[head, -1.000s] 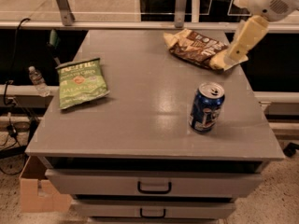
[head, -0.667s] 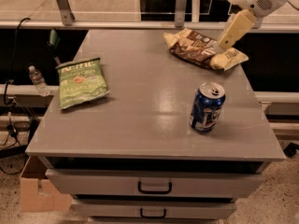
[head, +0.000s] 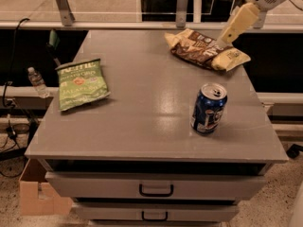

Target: Pick brown chip bag

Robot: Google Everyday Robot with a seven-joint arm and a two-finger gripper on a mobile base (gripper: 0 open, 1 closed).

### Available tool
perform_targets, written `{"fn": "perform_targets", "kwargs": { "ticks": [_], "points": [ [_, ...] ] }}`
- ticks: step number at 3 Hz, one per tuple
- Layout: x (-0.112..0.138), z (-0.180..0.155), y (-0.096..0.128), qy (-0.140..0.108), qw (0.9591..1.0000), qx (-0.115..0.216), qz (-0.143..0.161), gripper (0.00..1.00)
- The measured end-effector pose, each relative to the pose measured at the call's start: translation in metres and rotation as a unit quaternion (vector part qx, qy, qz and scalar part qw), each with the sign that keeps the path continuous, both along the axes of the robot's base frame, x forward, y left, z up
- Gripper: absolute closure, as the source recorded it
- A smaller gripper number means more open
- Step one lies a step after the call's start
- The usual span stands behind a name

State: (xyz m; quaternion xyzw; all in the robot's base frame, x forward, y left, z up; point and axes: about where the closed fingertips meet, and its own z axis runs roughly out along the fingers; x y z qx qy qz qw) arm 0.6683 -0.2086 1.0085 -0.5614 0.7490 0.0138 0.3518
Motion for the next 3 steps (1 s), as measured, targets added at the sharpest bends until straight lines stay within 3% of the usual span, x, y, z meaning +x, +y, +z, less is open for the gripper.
{"fn": "perform_targets", "kwargs": {
  "ticks": [1, 2, 3],
  "points": [
    [0.014, -0.010, 0.002, -0.001, 0.9996, 0.014, -0.024, 0.00],
    [0.037, -0.033, -0.002, -0.002, 0.9963, 0.048, -0.071, 0.00],
    [0.062, -0.058, -0.005, -0.006, 0.9880, 0.103, -0.114, 0.00]
  ]
}}
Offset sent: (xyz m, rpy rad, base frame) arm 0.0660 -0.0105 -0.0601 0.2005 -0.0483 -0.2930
